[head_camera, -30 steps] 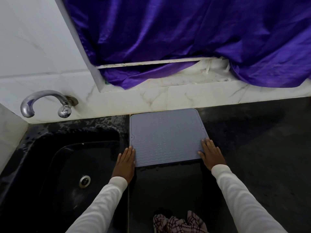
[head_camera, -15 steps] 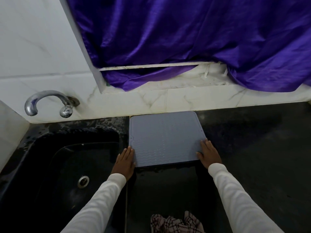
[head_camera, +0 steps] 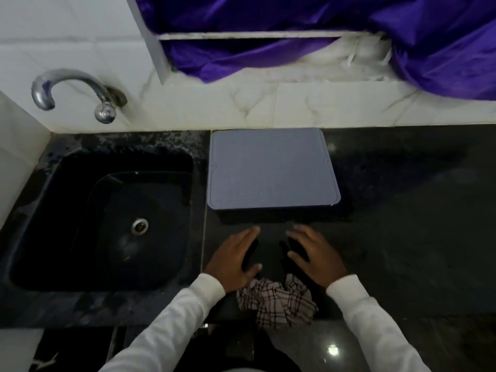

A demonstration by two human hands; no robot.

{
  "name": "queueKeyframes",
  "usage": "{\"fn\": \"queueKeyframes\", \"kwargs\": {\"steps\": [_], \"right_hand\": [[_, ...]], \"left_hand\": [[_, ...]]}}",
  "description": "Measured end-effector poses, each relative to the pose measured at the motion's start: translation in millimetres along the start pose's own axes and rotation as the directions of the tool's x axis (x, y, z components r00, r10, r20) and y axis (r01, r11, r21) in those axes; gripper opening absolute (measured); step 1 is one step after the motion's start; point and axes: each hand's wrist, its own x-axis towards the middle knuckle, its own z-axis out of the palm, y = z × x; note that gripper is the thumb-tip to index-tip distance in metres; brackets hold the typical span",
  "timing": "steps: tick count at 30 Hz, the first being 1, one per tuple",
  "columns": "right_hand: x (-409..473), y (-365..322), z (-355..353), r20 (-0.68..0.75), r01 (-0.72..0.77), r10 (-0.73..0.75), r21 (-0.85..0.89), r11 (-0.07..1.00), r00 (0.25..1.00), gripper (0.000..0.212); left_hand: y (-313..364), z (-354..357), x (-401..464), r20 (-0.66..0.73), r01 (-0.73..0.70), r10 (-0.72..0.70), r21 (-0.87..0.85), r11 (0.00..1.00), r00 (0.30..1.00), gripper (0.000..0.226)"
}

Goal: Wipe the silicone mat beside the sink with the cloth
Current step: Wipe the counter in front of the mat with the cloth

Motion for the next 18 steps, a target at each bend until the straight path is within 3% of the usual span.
{"fn": "queueKeyframes", "kwargs": {"steps": [3,6,8,11,14,18], "right_hand": [[-40.9,-14.0,11.7,0.188,0.055,-0.049,-0.025,0.998,0.981,0.060],[-72.2,-20.6,31.0,0.304,0.112,-0.078,-0.096,0.989,0.949,0.079],[-82.1,-20.5,45.8,0.273,0.152,-0.100,-0.177,0.972,0.957,0.078],[-83.2,-14.5,60.7,0.141,0.195,-0.171,-0.183,0.963,0.975,0.054],[-75.0,-15.0,60.0,0.067,0.235,-0.226,-0.194,0.952,0.972,0.038],[-50.7,-20.3,50.5,0.035,0.279,-0.279,-0.233,0.932,0.960,0.034]], "left_hand": [[12.5,17.2,-43.0,0.066,-0.037,0.036,0.021,0.999,0.997,0.071],[18.1,25.5,-74.1,0.124,-0.091,0.074,0.141,0.986,0.989,0.078],[19.7,28.1,-80.2,0.139,-0.127,0.096,0.228,0.965,0.986,0.077],[18.7,35.9,-76.4,0.061,-0.152,0.141,0.282,0.947,0.988,0.058],[14.9,40.0,-69.6,-0.050,-0.164,0.182,0.256,0.953,0.982,0.038],[10.3,27.8,-54.6,-0.143,-0.166,0.204,0.240,0.956,0.968,0.033]]}}
